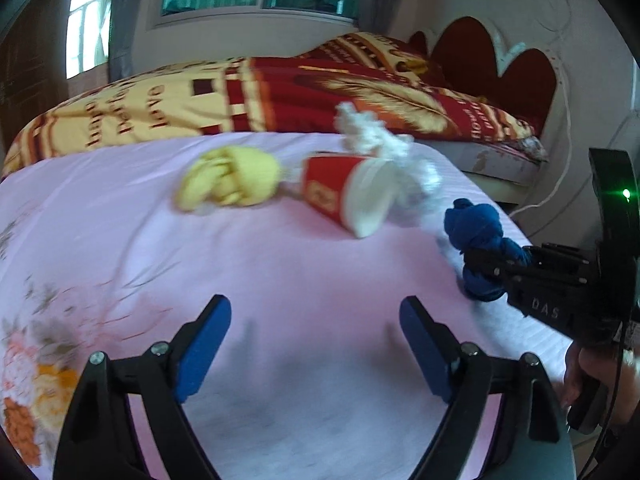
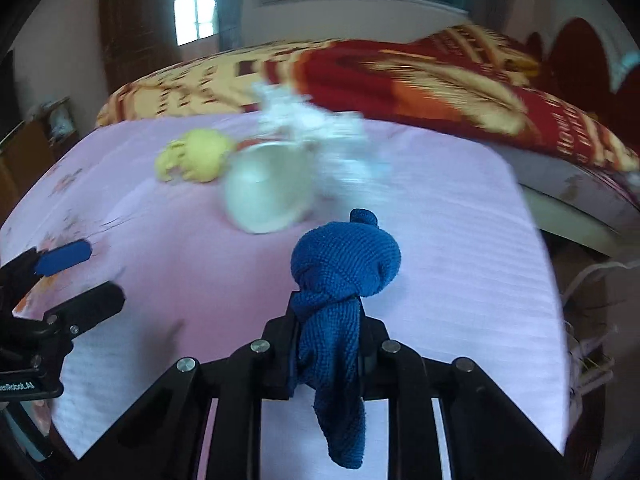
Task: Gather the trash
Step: 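Grasp the white crumpled tissue with the left tool, then carry the tissue and blue cloth over the black bin with both tools, then open both tools to drop the tissue and cloth into the bin, then move both open tools back toward the items on the bed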
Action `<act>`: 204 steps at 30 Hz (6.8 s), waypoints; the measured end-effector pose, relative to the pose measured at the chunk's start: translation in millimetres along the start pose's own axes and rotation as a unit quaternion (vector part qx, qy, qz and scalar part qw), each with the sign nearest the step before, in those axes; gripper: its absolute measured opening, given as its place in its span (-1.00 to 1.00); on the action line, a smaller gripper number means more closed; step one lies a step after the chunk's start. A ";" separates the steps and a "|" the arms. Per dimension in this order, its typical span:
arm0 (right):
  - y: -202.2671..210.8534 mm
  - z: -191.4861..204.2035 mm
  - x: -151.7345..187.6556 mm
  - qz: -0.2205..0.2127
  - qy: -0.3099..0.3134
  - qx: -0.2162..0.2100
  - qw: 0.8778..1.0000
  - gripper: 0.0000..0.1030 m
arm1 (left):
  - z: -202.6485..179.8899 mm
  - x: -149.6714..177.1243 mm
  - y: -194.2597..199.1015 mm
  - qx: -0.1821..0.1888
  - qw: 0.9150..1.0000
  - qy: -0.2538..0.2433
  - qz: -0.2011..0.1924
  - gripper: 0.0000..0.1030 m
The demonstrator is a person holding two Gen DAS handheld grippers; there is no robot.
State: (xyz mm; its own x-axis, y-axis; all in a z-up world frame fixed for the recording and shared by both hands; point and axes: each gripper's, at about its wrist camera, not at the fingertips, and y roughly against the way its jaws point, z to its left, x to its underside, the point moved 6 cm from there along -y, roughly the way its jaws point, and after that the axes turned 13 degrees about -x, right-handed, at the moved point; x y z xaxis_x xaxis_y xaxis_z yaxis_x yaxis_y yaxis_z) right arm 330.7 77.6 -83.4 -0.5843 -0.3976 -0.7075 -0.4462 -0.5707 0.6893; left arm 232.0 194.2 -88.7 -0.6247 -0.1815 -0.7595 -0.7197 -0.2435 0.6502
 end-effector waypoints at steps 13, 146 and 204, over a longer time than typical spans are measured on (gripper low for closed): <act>19.2 -54.5 -43.0 -0.030 -0.028 0.010 0.999 -0.58 | -29.7 -82.1 -25.4 0.017 0.999 -0.014 -0.035 0.56; 178.2 -232.4 394.3 0.153 -0.194 0.128 0.961 1.00 | -345.8 216.6 35.7 0.169 0.948 -0.233 0.133 0.98; 216.3 -86.4 201.4 -0.020 -0.027 0.089 0.995 1.00 | -171.5 101.9 131.2 0.064 0.994 -0.089 -0.016 0.99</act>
State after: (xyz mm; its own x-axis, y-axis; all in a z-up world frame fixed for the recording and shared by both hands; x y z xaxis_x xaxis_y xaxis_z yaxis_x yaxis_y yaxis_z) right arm 175.1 -188.0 -90.3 -0.5973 -0.3355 -0.7285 -0.5802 -0.4463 0.6813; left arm 125.8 -19.7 -84.5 -0.6362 -0.0005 -0.7715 -0.7659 -0.1208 0.6316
